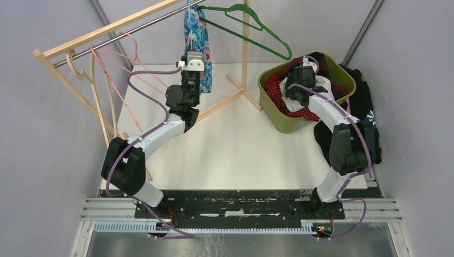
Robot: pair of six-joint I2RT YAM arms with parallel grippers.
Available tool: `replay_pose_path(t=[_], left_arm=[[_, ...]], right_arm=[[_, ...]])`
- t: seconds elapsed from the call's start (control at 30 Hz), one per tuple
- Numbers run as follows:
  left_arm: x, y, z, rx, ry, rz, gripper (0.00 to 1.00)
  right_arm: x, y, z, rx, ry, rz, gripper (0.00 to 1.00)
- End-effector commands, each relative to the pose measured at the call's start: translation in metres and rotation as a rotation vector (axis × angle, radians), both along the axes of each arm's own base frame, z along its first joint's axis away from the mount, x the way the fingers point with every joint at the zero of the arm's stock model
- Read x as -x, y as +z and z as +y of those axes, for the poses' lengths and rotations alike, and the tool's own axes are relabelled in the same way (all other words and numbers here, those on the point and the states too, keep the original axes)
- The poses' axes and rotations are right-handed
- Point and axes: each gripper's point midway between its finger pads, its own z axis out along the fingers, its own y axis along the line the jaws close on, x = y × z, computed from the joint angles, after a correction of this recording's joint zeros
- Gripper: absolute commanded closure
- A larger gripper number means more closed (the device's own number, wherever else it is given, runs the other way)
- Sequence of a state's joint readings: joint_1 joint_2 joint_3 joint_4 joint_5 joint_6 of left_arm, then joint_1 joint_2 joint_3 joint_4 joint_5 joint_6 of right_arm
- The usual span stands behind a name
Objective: Remove the skirt from the hanger
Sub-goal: Pick up the hanger from the clothesline.
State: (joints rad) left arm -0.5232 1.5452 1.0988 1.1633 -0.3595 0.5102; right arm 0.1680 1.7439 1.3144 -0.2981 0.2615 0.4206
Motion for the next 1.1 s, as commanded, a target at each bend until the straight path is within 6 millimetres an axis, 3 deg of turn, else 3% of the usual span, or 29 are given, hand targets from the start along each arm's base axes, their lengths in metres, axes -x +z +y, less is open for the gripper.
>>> replay_pose_path(t=[0.0,0.13,0.57,0.77,0.93,1.0,1.07], left_arm=[[0.029,0.065,0.008,0.030,0.014,-0.208,0.97],[0.032,0.061,0.006,0.021,0.007,-0.196,0.97],[0.054,0.000,0.020,0.027,0.032,0.025,0.97],[0.067,-0.004,0.031,0.016,0.027,0.130,0.97],[0.077,-0.010,0.037,-0.020,0.030,0.180,0.97],[0.082,-0.013,0.042,-0.027,0.037,0.191,0.97],[0.084,-0.015,0.044,-0.029,0.040,0.207,0.97]], right_arm=[[0.020,-0.025,0.002,-0.020,0.007,0.099,0.28],[0.019,-0.026,0.003,-0.025,0.010,0.100,0.28],[0.021,-0.020,0.005,-0.009,0.029,0.099,0.28],[0.047,-0.004,0.024,0.107,0.166,0.093,0.22],[0.067,-0.002,0.030,0.143,0.242,0.089,0.15],[0.069,0.010,0.038,0.123,0.292,0.040,0.15],[0.072,0.036,0.049,0.114,0.358,-0.059,0.15]])
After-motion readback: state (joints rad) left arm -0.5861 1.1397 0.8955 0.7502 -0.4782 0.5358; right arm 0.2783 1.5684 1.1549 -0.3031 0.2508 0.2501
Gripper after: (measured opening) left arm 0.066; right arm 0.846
